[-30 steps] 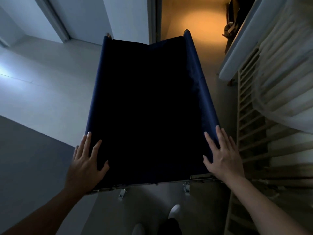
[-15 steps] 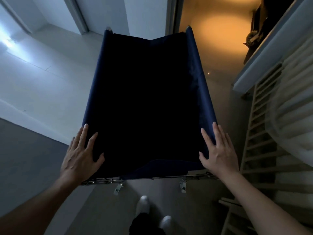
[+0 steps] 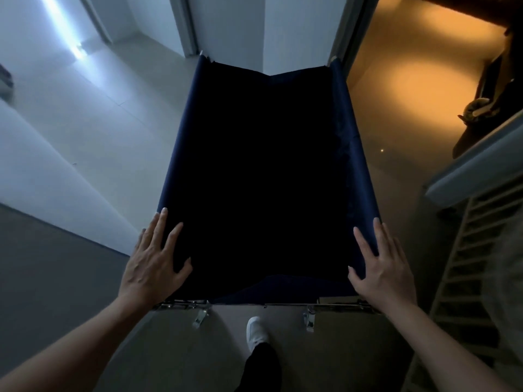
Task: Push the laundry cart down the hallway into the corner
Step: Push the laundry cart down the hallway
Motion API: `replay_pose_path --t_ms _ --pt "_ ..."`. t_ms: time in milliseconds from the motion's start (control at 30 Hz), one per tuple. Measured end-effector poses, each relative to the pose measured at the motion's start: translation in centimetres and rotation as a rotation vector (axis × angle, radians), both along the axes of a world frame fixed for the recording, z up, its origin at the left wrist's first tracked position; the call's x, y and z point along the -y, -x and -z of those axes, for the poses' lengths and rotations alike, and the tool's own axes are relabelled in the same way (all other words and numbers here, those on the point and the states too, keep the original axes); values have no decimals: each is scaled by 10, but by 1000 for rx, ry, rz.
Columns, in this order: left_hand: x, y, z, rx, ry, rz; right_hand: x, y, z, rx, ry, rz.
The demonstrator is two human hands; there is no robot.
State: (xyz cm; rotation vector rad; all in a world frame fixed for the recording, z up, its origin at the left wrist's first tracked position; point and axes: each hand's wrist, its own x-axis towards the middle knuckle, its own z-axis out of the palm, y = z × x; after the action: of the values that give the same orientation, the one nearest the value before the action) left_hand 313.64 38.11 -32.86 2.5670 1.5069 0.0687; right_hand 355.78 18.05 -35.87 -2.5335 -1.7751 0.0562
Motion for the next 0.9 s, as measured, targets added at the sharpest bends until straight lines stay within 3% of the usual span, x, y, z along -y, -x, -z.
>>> replay_pose_path --t_ms 900 --pt "-84 -89 -16 21 51 -345 -243 -123 1 -92 -69 -335"
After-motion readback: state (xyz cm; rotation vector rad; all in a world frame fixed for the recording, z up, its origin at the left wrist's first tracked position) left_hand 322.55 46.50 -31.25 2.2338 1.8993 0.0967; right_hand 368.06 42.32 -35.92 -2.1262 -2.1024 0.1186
